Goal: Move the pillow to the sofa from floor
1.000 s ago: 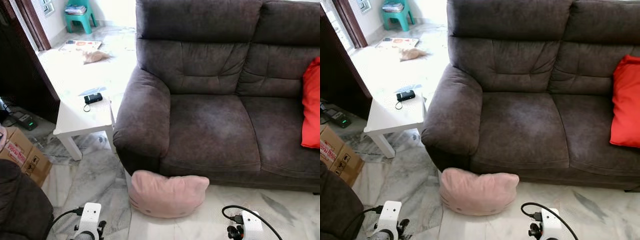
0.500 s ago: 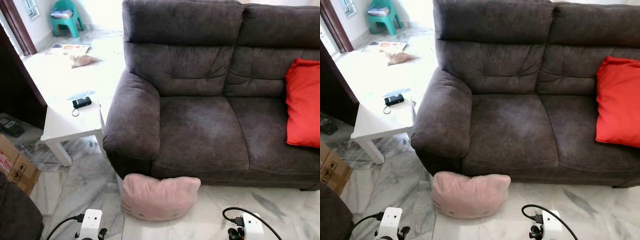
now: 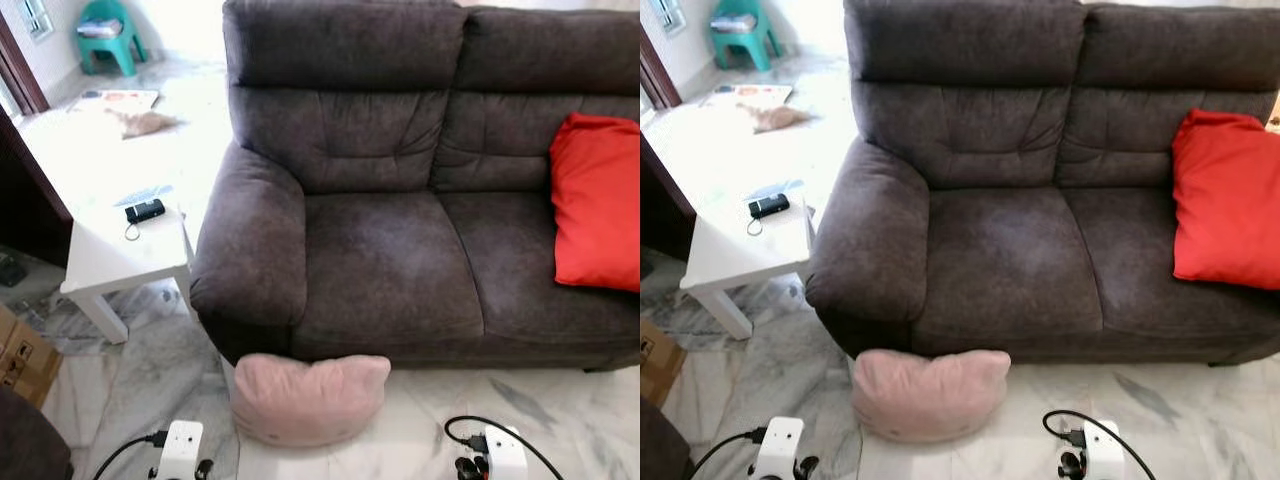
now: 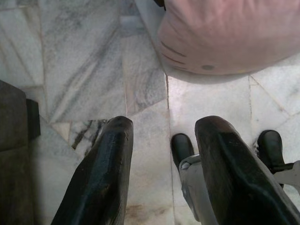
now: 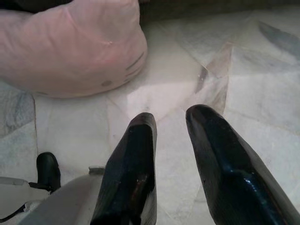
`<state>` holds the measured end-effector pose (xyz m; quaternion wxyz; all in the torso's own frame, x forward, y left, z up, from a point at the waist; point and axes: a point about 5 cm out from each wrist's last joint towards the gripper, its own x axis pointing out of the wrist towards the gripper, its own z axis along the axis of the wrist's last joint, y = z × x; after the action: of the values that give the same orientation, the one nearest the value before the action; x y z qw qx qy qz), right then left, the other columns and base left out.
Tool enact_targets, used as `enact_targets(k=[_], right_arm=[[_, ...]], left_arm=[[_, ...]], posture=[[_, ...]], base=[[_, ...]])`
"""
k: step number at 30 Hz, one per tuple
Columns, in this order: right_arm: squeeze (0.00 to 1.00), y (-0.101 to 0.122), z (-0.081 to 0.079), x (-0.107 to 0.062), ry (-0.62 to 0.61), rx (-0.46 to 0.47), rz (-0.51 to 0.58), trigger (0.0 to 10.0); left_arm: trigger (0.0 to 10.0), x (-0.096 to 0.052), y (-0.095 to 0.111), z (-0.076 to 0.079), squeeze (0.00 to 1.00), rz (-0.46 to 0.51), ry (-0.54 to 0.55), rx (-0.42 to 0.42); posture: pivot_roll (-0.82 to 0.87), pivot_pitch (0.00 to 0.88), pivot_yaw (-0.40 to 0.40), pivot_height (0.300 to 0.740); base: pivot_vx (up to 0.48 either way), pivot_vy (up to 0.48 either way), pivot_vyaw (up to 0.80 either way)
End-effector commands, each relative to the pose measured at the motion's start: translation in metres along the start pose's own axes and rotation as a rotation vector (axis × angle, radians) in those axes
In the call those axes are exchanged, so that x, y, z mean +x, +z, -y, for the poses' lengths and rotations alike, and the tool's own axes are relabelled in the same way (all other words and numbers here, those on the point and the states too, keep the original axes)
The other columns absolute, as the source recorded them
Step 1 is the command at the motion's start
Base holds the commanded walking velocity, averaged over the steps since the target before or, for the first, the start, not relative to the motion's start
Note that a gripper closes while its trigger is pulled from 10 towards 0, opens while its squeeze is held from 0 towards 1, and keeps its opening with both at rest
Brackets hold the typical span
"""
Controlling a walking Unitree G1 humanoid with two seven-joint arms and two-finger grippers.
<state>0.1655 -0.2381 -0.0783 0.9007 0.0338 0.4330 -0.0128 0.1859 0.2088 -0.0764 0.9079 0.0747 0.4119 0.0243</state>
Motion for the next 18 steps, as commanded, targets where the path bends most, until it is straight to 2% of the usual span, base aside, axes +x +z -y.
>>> enact_targets(k=[1,5,16,18], right_arm=[[0.00,0.0008,0.0012,-0.0001,0.000,0.005,0.000,10.0],[0.00,0.0009,0.0008,0.0000,0.006,0.011,-0.002,10.0],[0.00,0.0024,0.0011,0.0001,0.009,-0.005,0.003,10.0],[0.00,0.0025,0.0010,0.0001,0.010,-0.005,0.004,10.0]], left_arm=[[10.0,-0.0011,-0.0052,0.0000,0.00,-0.021,0.006,-0.002],[10.0,-0.0011,-0.0052,-0.0003,0.00,-0.022,0.005,0.001],[10.0,-0.0014,-0.0063,-0.0012,0.00,-0.028,0.007,0.004],[10.0,-0.0013,-0.0061,-0.0012,0.00,-0.028,0.008,0.006]], posture=[[0.02,0.068,-0.035,0.740],[0.02,0.072,-0.036,0.740],[0.02,0.082,-0.038,0.740],[0.02,0.082,-0.038,0.740]], base=[[0.255,0.000,0.00],[0.261,0.000,-0.71],[0.266,0.000,0.00],[0.000,0.000,0.00]])
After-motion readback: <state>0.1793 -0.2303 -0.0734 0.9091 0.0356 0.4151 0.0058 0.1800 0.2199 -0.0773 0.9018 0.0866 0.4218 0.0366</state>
